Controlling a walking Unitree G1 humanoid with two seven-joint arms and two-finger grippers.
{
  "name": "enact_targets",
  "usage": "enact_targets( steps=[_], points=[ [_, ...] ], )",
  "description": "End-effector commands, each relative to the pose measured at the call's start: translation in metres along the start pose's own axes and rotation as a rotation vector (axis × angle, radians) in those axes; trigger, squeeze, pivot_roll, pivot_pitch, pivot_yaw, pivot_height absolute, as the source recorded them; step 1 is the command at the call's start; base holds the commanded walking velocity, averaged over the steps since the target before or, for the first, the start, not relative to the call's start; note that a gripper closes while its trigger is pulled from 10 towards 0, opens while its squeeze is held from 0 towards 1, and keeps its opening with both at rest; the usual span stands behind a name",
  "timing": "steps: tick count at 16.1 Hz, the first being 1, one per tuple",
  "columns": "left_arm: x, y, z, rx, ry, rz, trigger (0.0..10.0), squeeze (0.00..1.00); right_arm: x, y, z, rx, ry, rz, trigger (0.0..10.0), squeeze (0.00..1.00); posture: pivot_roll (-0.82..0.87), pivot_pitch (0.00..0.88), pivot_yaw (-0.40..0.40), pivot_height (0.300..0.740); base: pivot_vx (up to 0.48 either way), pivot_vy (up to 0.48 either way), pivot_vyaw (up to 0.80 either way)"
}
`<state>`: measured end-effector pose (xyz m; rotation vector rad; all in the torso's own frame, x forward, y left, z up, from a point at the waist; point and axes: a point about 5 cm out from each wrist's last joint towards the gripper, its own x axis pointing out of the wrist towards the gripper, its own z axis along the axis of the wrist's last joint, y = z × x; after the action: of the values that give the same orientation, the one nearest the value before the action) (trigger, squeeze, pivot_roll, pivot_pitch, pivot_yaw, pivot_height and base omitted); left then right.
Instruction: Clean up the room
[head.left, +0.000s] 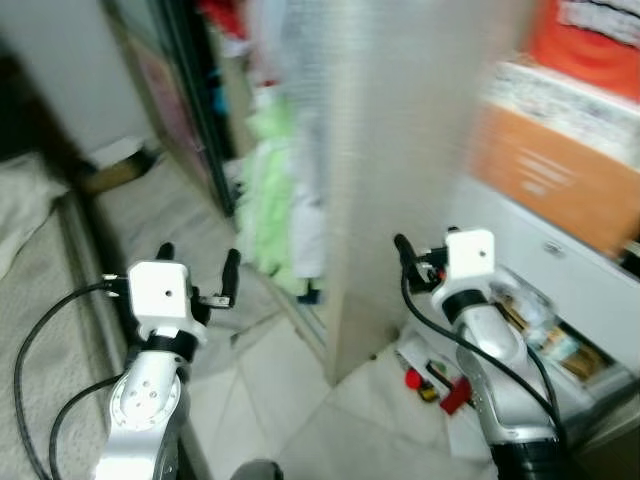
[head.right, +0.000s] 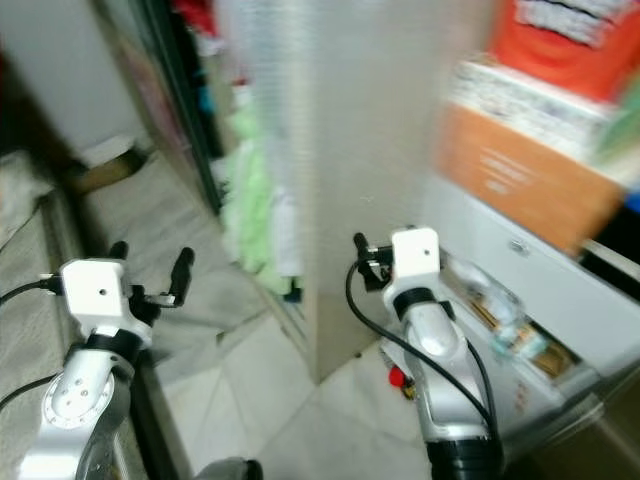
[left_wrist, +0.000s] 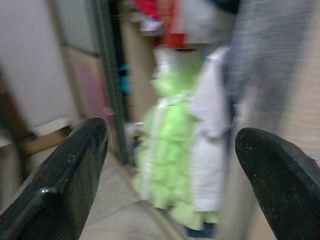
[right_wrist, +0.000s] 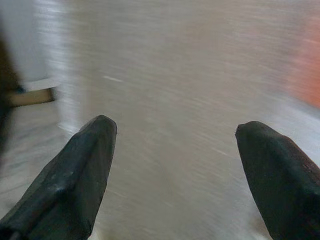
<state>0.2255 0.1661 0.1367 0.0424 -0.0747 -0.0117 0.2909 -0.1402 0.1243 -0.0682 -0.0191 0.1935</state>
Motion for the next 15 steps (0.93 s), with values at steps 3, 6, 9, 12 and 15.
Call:
enact_targets(
  steps=[3, 6, 9, 12, 15],
  points=[
    [0.0, 0.009, 0.003, 0.016, -0.011, 0.067, 10.0, 0.0, 0.006, 0.006, 0.004, -0.004, -0.01, 0.042, 10.0, 0.0, 0.09, 0.051, -0.053, 0.74, 0.0, 0.0, 0.79],
    [-0.003, 0.011, 0.002, 0.026, -0.009, 0.077, 10.0, 0.0, 0.013, 0.009, 0.007, 0.0, -0.018, 0.066, 10.0, 0.0, 0.1, 0.057, -0.071, 0.74, 0.0, 0.0, 0.79],
    [-0.003, 0.01, 0.002, 0.023, -0.008, 0.078, 10.0, 0.0, 0.013, 0.013, 0.007, -0.002, -0.024, 0.083, 10.0, 0.0, 0.09, 0.055, -0.072, 0.74, 0.0, 0.0, 0.79],
    [-0.001, 0.008, 0.001, 0.02, -0.007, 0.071, 10.0, 0.0, 0.013, 0.013, 0.008, -0.003, -0.029, 0.092, 10.0, 0.0, 0.09, 0.055, -0.072, 0.74, 0.0, 0.0, 0.79],
    [0.0, 0.007, 0.001, 0.019, -0.006, 0.063, 10.0, 0.0, 0.013, 0.012, 0.007, 0.009, -0.026, 0.088, 10.0, 0.0, 0.09, 0.051, -0.069, 0.74, 0.0, 0.0, 0.79]
  ],
)
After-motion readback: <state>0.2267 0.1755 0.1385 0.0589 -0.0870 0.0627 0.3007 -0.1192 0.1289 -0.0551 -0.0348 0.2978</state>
